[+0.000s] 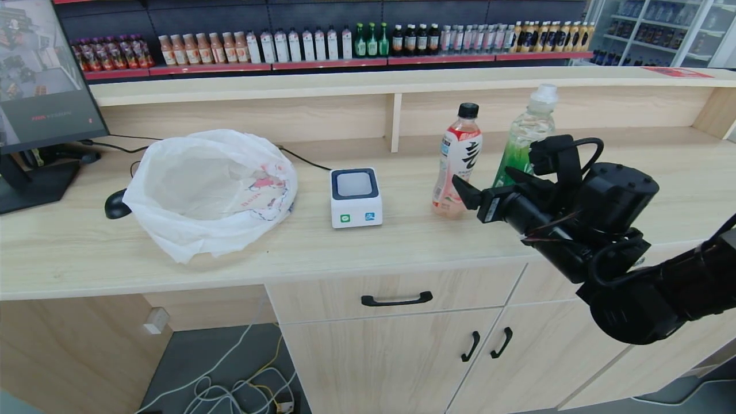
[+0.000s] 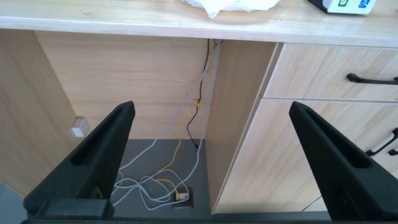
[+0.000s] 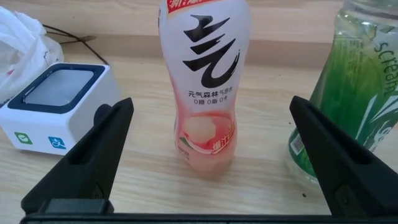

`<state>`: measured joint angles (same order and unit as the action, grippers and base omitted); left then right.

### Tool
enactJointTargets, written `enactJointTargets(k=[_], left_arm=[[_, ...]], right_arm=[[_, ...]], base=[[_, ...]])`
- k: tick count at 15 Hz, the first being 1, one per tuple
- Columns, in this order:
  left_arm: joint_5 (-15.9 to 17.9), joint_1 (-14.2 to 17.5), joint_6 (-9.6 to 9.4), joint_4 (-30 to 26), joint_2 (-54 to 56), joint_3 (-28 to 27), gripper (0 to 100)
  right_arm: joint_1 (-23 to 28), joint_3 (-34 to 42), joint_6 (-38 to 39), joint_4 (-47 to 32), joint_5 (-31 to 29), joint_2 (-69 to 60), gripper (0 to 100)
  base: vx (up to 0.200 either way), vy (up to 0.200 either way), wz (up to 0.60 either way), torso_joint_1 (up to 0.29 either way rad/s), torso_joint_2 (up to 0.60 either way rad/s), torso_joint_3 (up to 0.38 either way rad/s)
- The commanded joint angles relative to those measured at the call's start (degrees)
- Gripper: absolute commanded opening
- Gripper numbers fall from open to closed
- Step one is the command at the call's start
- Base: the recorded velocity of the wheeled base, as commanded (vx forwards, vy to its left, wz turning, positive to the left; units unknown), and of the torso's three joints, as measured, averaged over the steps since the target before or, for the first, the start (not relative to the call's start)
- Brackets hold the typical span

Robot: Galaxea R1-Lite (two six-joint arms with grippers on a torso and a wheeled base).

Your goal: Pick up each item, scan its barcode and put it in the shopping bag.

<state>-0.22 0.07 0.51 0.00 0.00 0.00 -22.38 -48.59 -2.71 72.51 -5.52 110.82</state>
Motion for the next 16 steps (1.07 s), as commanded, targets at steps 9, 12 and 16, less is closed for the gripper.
enactJointTargets(k=[9,12,16], left_arm=[[0.0,0.0,0.02,0.0,0.0,0.0,100],[0.0,0.0,0.02,0.0,0.0,0.0,100],[0.0,0.0,0.02,0.0,0.0,0.0,100]], right_arm=[[-0.4,-9.4,1.0,-0.1,0.0,8.0,100],[-0.2,-10.5,1.6,0.0,0.0,9.6,100],[0.6,-13.5,2.4,0.0,0.0,12.0,100]], base=[[0.0,0.0,0.0,0.0,0.0,0.0],[0.0,0.0,0.0,0.0,0.0,0.0],[0.0,0.0,0.0,0.0,0.0,0.0]])
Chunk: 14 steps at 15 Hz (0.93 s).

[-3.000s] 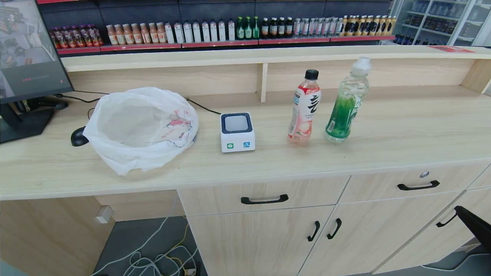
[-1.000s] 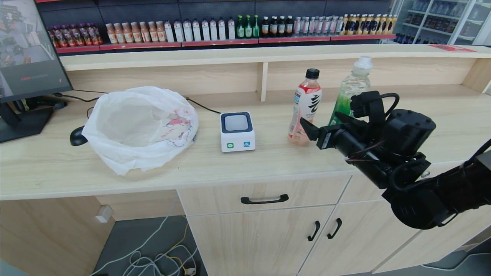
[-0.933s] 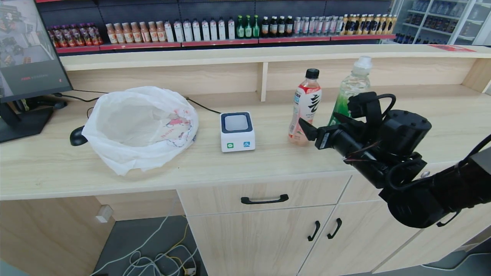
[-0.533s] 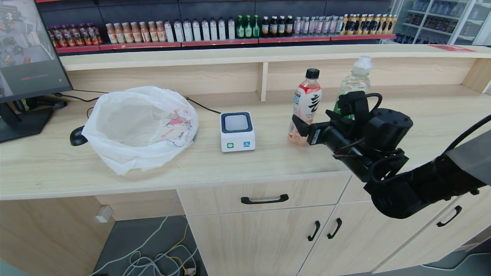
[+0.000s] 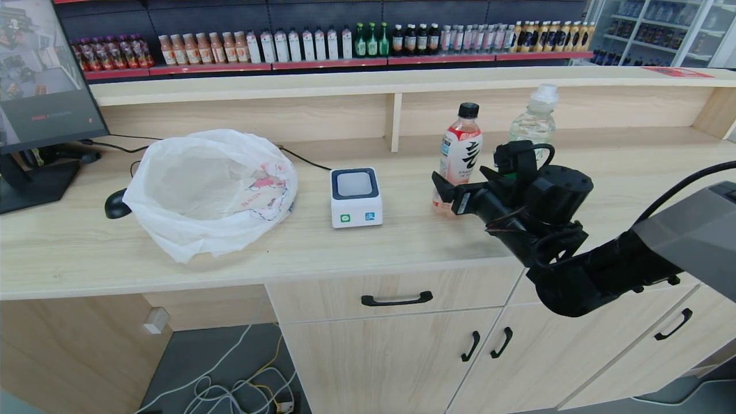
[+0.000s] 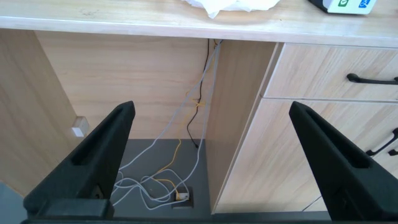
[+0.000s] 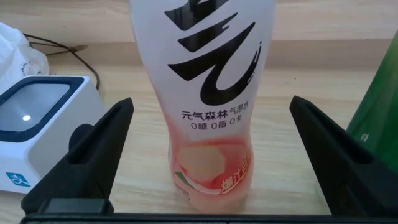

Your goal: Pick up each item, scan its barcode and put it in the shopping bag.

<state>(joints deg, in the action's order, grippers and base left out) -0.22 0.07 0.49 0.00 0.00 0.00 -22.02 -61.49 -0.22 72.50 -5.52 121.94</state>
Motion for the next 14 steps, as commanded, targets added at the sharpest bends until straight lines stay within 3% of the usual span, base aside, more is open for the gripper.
enactJointTargets(k=[1,8,14], left_arm=[[0.0,0.0,0.04,0.0,0.0,0.0,100],[0.0,0.0,0.04,0.0,0.0,0.0,100],[0.0,0.0,0.04,0.0,0.0,0.0,100]], right_arm=[[0.4,-1.3,0.0,0.0,0.0,1.4,100],[1.4,-7.9,0.1,-0.7,0.2,5.3,100],[1.6,-14.7,0.2,-7.2,0.4,6.3,100]], base=[[0.0,0.0,0.0,0.0,0.0,0.0],[0.0,0.0,0.0,0.0,0.0,0.0],[0.0,0.0,0.0,0.0,0.0,0.0]])
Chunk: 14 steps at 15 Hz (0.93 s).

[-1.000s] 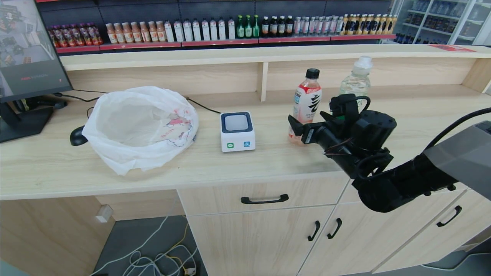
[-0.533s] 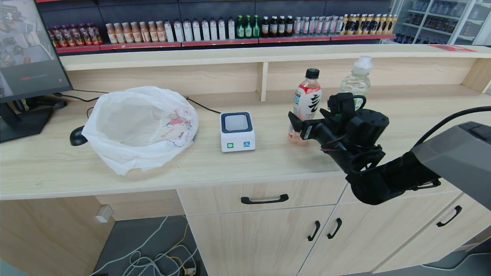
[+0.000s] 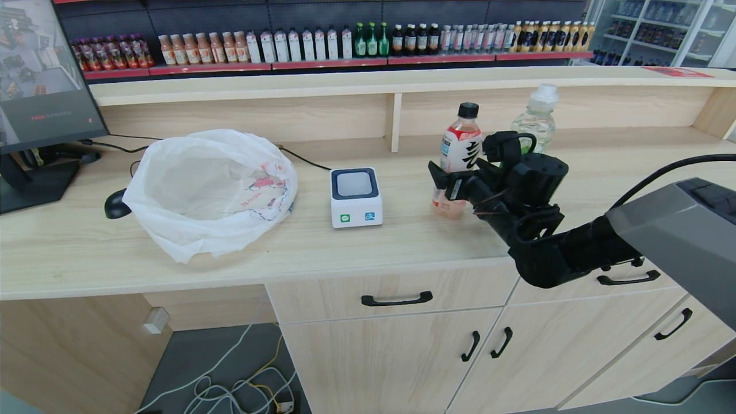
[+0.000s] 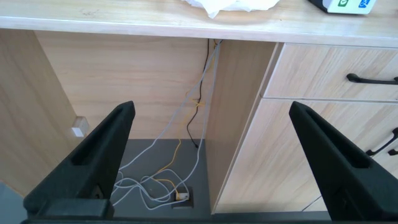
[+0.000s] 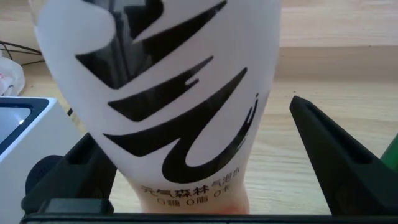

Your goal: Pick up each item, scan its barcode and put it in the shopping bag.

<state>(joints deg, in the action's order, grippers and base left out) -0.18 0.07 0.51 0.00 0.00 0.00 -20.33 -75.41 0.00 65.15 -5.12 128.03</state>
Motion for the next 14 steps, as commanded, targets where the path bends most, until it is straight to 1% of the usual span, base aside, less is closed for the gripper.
enactJointTargets(k=[1,9,10,14], left_arm=[[0.0,0.0,0.02,0.0,0.0,0.0,100],[0.0,0.0,0.02,0.0,0.0,0.0,100],[-0.1,0.0,0.02,0.0,0.0,0.0,100],[-0.1,0.0,0.02,0.0,0.0,0.0,100]], right_arm=[[-0.1,-0.9,0.0,-0.3,0.0,0.2,100],[0.1,-1.2,0.9,-0.9,-0.1,0.2,100],[0.1,-1.2,0.9,-0.9,-0.1,0.2,0],[0.1,-1.2,0.9,-0.9,-0.2,0.1,0]], base=[[0.0,0.0,0.0,0.0,0.0,0.0],[0.0,0.0,0.0,0.0,0.0,0.0],[0.0,0.0,0.0,0.0,0.0,0.0],[0.0,0.0,0.0,0.0,0.0,0.0]])
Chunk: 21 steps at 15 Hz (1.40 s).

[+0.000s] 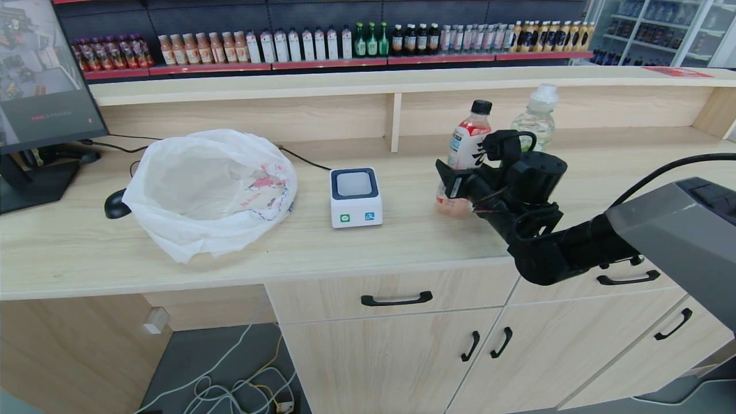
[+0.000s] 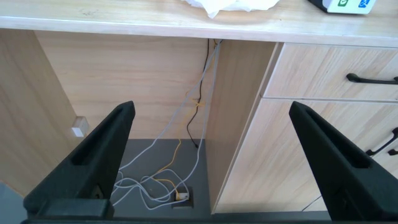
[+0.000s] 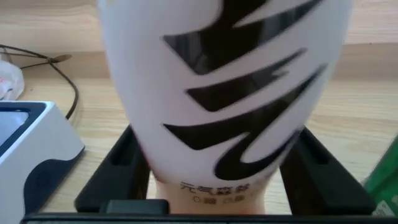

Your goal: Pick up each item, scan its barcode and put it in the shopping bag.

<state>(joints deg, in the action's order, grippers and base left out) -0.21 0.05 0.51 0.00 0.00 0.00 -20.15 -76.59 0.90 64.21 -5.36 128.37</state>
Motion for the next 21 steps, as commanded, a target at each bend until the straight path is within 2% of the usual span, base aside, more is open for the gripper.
enactJointTargets(k=[1,14,16,21], left_arm=[[-0.1,0.0,0.02,0.0,0.0,0.0,100],[-0.1,0.0,0.02,0.0,0.0,0.0,100],[-0.1,0.0,0.02,0.0,0.0,0.0,100],[-0.1,0.0,0.02,0.0,0.0,0.0,100]], right_arm=[[-0.1,0.0,0.0,0.0,0.0,-0.3,0],[-0.2,0.0,-0.1,-3.6,-0.1,-6.9,0],[-0.6,3.1,-0.7,-3.7,-0.2,-11.1,0],[-3.6,18.9,-2.2,-3.3,-0.5,-24.4,0]], base=[[0.0,0.0,0.0,0.0,0.0,0.0],[0.0,0.0,0.0,0.0,0.0,0.0],[0.0,0.0,0.0,0.0,0.0,0.0],[0.0,0.0,0.0,0.0,0.0,0.0]])
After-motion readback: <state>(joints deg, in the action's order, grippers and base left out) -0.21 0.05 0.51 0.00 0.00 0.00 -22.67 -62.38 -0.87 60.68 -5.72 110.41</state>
